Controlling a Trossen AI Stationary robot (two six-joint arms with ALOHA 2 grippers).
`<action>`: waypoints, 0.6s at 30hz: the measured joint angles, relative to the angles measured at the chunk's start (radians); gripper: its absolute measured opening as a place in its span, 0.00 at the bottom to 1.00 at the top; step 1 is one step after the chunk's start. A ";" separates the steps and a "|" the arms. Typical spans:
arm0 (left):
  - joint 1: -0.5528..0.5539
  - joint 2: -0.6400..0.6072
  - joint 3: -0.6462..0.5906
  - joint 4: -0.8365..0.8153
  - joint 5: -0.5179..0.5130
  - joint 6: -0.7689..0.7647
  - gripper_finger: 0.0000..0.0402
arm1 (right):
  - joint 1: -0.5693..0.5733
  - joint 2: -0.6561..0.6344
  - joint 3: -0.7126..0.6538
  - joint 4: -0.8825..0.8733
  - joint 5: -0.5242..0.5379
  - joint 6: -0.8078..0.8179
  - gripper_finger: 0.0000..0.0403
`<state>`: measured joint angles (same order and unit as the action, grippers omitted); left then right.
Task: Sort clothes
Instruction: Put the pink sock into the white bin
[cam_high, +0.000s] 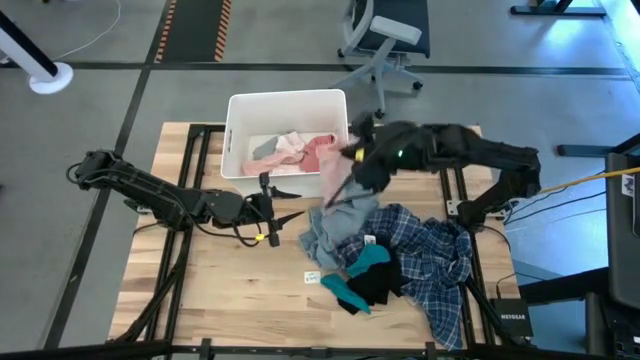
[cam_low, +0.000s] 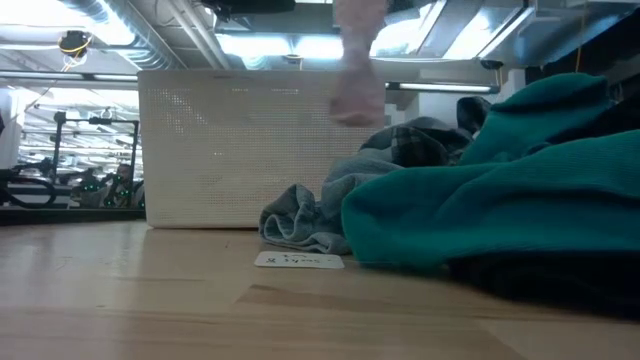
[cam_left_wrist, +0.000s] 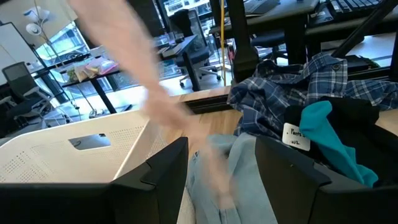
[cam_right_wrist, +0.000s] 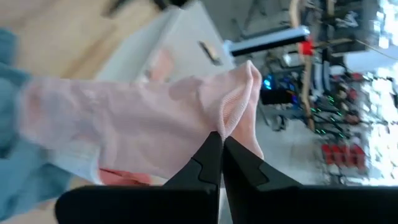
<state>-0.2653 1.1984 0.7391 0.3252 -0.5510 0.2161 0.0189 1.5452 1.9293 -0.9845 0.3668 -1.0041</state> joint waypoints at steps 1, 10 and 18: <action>0.000 0.000 0.000 0.000 0.000 0.000 0.45 | -0.018 0.000 0.018 0.001 0.000 -0.008 0.04; 0.000 0.000 0.000 0.000 0.000 0.000 0.45 | -0.176 0.000 0.087 0.220 -0.015 -0.073 0.04; 0.000 0.000 0.000 0.000 0.000 0.005 0.45 | -0.288 0.026 0.087 0.421 -0.084 -0.078 0.05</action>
<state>-0.2653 1.1984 0.7391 0.3255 -0.5510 0.2213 -0.2688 1.5708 2.0163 -0.5636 0.2825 -1.0824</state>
